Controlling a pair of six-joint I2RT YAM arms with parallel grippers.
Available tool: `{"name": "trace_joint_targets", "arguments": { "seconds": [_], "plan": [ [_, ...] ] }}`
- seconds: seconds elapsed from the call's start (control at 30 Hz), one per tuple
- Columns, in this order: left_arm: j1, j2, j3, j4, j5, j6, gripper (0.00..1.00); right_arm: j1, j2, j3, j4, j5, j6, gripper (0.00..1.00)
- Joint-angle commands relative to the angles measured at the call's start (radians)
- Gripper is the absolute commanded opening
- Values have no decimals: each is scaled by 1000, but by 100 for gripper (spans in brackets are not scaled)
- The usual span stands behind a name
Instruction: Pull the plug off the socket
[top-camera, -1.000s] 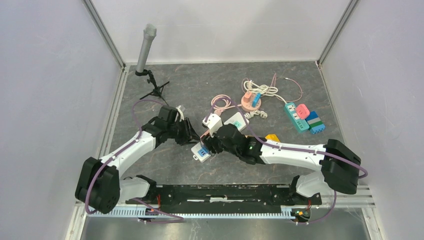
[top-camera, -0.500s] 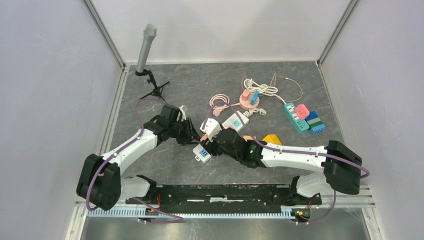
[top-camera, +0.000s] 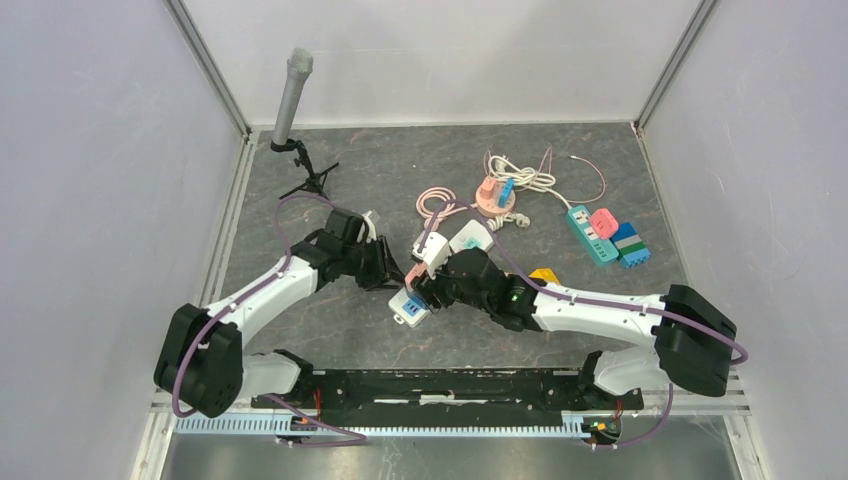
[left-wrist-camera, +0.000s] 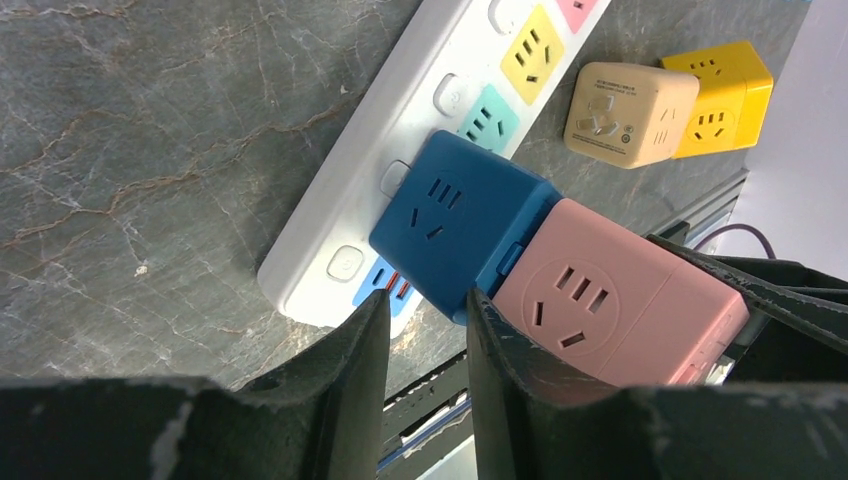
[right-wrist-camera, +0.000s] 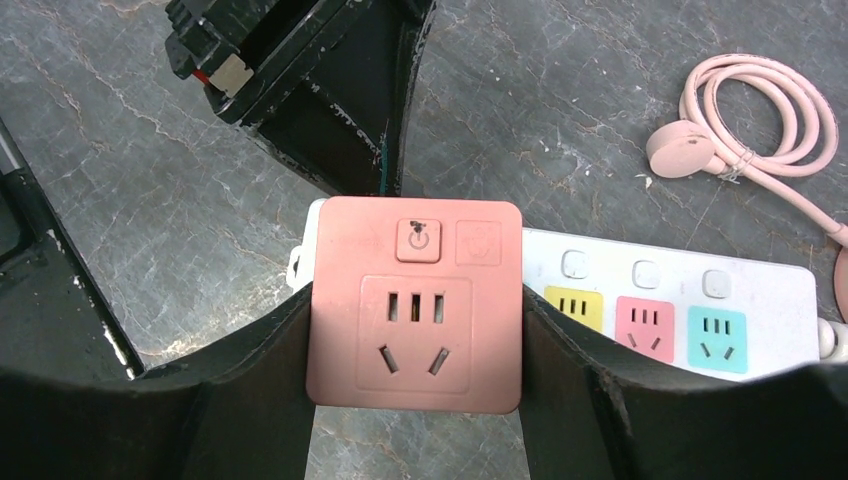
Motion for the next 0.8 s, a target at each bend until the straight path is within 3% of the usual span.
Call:
{"name": "trace_joint_targets", "arguments": {
  "seconds": [0.0,0.23,0.4,0.53,0.77],
  "plan": [
    [-18,65,-35,-144,-107,113,42,16,-66,9,171,-80,-87,0],
    [-35,58,-17,-139,-96,157,47,-32,-73,-8,222,-227,20,0],
    [-50,59,-12,-130,-70,191,51,29,-41,22,150,-141,-101,0],
    [-57,24,-21,-73,-25,213,59,36,-57,33,141,-94,-119,0],
    [-70,88,5,-81,-21,215,49,17,-80,40,203,-173,-18,0]
  ]
}}
